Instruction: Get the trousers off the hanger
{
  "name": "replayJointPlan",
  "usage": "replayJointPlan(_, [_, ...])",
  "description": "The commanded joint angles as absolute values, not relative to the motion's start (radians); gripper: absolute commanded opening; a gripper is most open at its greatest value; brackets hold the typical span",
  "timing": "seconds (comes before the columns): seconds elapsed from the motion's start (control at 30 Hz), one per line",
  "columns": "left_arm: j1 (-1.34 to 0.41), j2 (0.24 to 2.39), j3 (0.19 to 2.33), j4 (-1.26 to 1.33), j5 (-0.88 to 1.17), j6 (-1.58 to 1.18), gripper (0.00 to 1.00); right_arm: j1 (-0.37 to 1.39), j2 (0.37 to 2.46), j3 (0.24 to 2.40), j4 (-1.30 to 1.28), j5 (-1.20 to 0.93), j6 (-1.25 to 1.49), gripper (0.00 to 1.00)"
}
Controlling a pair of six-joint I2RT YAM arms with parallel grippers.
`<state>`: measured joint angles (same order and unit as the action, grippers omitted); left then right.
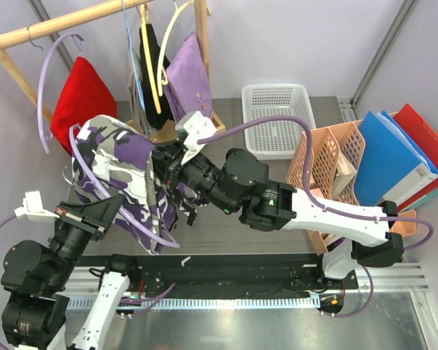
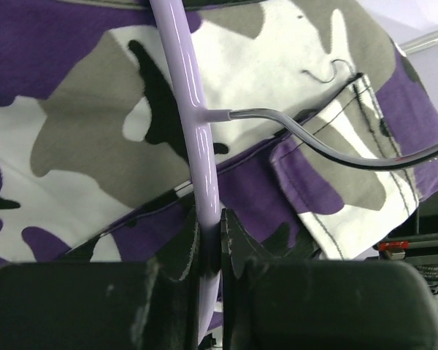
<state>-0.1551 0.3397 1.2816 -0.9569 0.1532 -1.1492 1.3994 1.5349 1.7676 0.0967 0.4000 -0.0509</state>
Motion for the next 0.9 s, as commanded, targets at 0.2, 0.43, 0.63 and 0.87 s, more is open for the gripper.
replayJointPlan(0.2, [-0.158,0.299,1.221,-1.097,0.169,-1.075,0.00,1.387,1.332,1.954,0.535,0.451,-0.121,0.01])
replayJointPlan(0.43, [-0.158,0.282,1.204,-1.130,0.153,-1.066,0.00,1.387,1.290,2.026,0.466,0.454,-0.210,0.01])
replayJointPlan(0.63, [-0.158,0.291,1.223,-1.150,0.132,-1.049,0.00,1.387,1.203,1.993,0.388,0.512,-0.331,0.01])
replayJointPlan(0.87, [-0.158,0.321,1.258,-1.164,0.132,-1.032,0.00,1.387,1.033,1.751,0.354,0.681,-0.538,0.01])
